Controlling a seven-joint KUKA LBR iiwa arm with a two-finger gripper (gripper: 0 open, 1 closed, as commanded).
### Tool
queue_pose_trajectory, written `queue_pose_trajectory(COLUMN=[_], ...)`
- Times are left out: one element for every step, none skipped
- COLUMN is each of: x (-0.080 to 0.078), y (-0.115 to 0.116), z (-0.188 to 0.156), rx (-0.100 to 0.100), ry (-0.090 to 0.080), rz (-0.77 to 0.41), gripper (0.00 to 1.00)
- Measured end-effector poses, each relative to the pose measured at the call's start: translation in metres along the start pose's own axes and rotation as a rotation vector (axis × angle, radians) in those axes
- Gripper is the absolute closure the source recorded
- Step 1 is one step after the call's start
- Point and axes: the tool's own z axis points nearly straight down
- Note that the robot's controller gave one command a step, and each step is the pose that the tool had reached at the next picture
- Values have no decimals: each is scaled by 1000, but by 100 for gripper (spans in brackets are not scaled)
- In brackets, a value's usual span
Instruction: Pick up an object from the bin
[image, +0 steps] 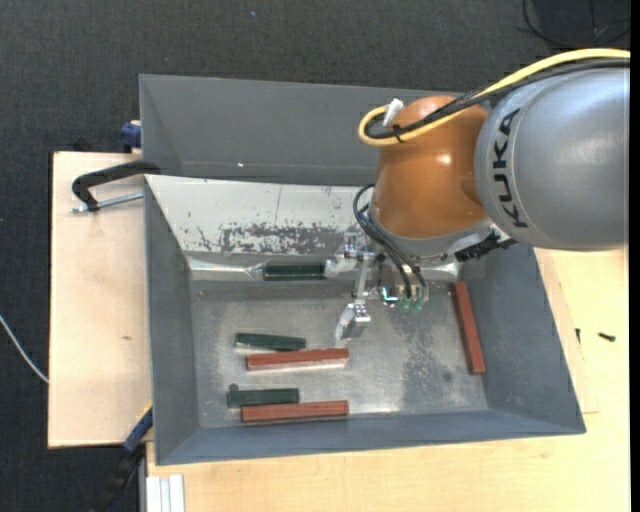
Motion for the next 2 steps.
queue_pose_trajectory(x=[-2,14], y=[0,6], z=[-4,92], rx=[-1,2], ry=[-8,4], rz=[1,-144], gripper=[0,100])
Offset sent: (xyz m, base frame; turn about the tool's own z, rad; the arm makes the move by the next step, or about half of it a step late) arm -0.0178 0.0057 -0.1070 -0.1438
